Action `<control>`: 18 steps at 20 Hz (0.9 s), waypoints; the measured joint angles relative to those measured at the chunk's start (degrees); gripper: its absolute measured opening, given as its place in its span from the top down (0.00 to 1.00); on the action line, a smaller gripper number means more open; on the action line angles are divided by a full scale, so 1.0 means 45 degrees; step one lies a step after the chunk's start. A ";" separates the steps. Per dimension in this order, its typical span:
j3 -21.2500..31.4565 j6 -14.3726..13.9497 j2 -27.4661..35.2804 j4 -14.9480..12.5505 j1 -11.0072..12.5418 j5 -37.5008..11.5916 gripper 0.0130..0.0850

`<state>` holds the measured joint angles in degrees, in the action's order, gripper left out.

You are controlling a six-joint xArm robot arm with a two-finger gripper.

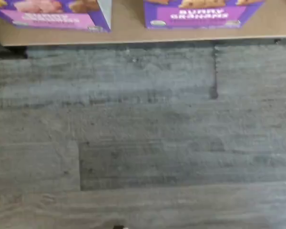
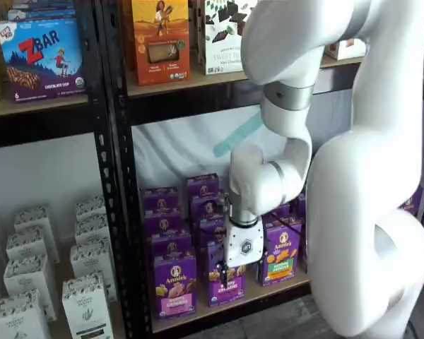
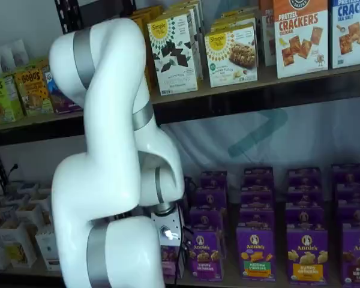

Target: Pick up the purple box with a pink patch in the middle, on the bottom shelf, the first box from the left

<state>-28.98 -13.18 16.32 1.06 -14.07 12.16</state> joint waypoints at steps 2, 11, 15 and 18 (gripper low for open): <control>-0.0415 0.0334 0.0374 0.0474 -0.0133 -0.0044 0.00; -0.3047 -0.0759 0.2495 -0.0079 -0.0672 0.0495 0.00; -0.3960 -0.1698 0.3121 -0.0947 -0.0770 0.0702 0.00; -0.4591 -0.1949 0.3475 -0.1179 -0.0801 0.0938 0.00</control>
<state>-49.64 -21.95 31.95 -4.25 -17.68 16.39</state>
